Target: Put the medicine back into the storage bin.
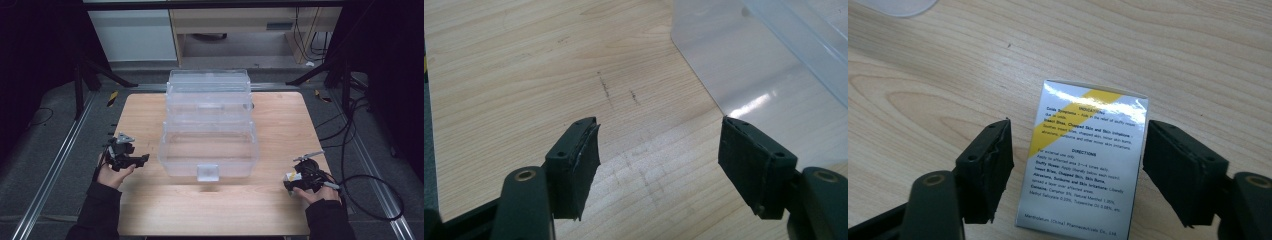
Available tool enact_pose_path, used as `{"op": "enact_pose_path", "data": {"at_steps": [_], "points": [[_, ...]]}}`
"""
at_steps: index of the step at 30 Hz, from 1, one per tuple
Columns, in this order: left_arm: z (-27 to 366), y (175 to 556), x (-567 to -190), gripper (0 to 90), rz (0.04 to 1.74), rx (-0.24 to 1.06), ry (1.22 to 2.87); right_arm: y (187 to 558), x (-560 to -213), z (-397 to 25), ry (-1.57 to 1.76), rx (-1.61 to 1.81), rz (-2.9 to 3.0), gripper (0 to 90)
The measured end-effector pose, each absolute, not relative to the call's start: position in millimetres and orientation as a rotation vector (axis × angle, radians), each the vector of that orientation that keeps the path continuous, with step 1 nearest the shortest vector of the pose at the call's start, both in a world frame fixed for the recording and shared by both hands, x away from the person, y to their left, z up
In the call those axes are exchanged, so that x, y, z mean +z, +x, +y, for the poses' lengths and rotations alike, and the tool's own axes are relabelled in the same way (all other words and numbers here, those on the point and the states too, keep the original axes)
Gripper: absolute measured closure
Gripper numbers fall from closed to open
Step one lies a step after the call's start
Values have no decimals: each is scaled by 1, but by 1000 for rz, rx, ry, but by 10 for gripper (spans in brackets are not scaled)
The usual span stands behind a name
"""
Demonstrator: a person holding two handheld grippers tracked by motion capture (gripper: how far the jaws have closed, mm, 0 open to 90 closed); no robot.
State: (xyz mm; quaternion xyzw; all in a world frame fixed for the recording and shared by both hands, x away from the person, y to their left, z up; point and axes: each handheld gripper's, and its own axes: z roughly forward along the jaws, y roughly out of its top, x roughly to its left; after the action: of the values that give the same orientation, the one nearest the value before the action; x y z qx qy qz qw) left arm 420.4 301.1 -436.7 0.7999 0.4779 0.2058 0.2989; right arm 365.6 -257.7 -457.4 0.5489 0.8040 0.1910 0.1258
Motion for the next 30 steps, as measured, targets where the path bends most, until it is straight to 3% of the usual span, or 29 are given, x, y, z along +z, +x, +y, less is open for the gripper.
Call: {"op": "enact_pose_path", "data": {"at_steps": [19, 30], "points": [[298, 421, -438, 317, 1261, 538, 2141, 370, -463, -254, 1636, 479, 2365, 440], [297, 421, -438, 316, 1258, 535, 2135, 368, -455, -252, 1596, 523, 2361, 449]]}}
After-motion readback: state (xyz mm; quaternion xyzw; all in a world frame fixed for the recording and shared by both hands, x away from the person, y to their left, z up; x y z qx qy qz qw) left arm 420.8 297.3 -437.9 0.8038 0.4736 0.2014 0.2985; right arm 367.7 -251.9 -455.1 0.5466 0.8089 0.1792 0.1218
